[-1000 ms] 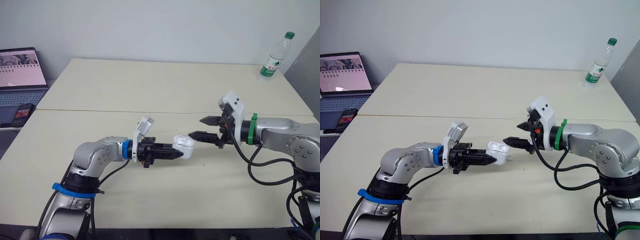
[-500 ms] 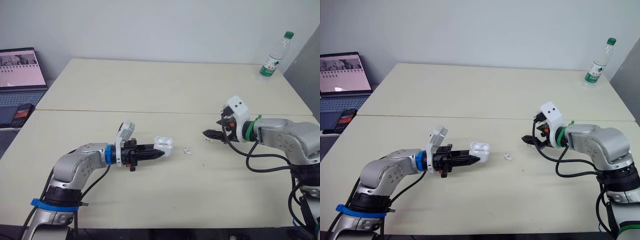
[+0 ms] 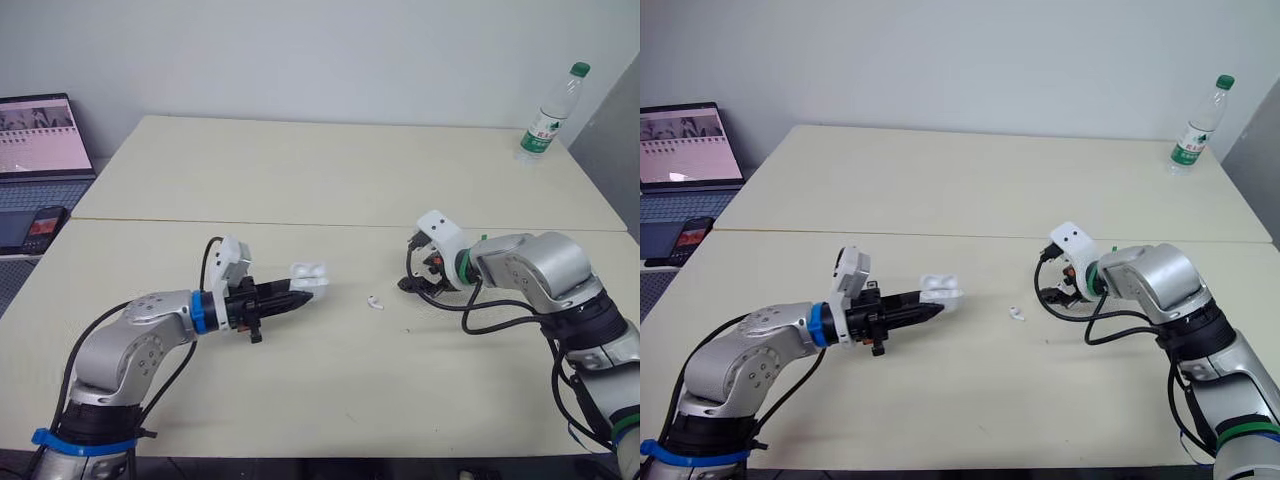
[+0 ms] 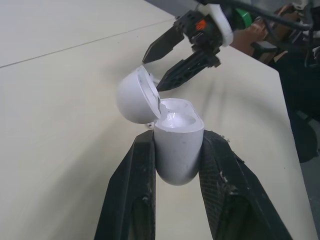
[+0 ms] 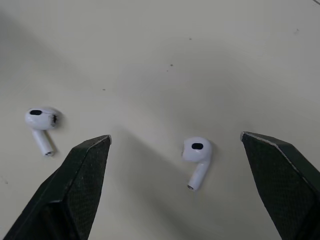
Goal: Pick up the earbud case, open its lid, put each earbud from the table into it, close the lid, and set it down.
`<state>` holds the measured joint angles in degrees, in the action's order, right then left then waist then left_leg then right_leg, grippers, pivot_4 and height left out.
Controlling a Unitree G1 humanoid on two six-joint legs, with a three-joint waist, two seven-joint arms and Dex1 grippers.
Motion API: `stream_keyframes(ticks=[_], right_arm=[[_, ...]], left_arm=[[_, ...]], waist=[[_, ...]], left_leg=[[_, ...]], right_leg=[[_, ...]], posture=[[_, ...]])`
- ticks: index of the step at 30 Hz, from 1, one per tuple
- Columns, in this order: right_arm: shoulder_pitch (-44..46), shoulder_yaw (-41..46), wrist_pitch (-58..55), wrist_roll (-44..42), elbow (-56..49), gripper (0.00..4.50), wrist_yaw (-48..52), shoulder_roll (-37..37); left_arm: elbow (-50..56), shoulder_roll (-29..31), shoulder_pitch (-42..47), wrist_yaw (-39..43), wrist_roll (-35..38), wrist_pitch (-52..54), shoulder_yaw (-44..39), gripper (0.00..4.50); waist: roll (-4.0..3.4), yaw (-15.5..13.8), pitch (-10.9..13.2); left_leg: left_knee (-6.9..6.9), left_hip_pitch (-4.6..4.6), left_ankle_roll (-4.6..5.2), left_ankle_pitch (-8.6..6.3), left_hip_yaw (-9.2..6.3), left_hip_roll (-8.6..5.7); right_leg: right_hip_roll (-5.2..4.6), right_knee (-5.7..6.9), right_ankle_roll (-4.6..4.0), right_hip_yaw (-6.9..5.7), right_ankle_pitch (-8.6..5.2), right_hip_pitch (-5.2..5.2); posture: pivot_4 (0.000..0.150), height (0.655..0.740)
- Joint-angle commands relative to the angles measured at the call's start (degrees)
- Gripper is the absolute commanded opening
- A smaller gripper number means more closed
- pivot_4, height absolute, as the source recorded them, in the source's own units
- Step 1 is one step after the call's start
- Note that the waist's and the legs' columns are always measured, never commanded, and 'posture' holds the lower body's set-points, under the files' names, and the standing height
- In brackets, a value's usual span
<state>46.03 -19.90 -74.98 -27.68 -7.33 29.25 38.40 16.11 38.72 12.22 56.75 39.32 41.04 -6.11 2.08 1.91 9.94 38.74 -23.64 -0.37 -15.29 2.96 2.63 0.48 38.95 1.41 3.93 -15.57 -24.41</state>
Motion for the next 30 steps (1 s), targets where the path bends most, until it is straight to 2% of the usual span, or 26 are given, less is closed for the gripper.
stream_keyframes(ticks=[1,9,22,25,30], right_arm=[[2.7,0.2,-0.9,0.0,-4.9,4.35,1.4,-1.1],[1.6,-2.6,-4.7,-0.4,-9.5,4.35,0.8,-6.7],[-0.8,-8.2,-4.5,3.8,-11.1,4.35,-2.0,-8.2],[-0.7,-8.2,-4.6,4.3,-11.0,3.78,-2.0,-8.7],[-0.9,-9.0,-4.8,5.1,-10.6,1.9,-2.0,-9.6]], left_arm=[[3.1,0.9,-1.6,0.1,1.6,-0.9,-2.6,0.82],[4.7,0.8,-5.0,1.5,2.4,-3.4,-3.0,0.82],[4.0,1.2,-5.4,1.6,1.6,-5.2,-2.2,0.82],[3.7,0.8,-5.0,1.4,1.9,-5.3,-2.4,0.82],[3.1,0.2,-4.2,1.1,2.7,-4.9,-3.0,0.82]], waist=[[0.0,0.0,0.0],[0.0,-0.1,0.0],[0.0,0.0,0.0],[0.0,0.0,0.0],[0.0,0.0,0.0]], left_leg=[[0.0,0.0,0.0,0.0,0.0,0.0],[0.01,-0.01,0.0,0.0,-0.05,-0.01],[0.03,-0.02,0.0,0.0,-0.07,-0.02],[0.03,-0.02,0.0,0.0,-0.05,-0.04],[0.03,-0.02,0.0,0.0,-0.08,-0.03]], right_leg=[[0.0,0.0,0.0,0.0,0.0,0.0],[-0.02,0.0,-0.01,-0.05,0.01,0.0],[-0.05,0.01,-0.02,-0.11,0.01,0.0],[-0.05,0.01,-0.02,-0.1,0.01,0.01],[-0.04,0.02,-0.02,-0.12,0.01,0.01]], posture=[[0.15,0.7362],[0.15,0.7362],[0.15,0.7362],[0.15,0.7362],[0.15,0.7362]])
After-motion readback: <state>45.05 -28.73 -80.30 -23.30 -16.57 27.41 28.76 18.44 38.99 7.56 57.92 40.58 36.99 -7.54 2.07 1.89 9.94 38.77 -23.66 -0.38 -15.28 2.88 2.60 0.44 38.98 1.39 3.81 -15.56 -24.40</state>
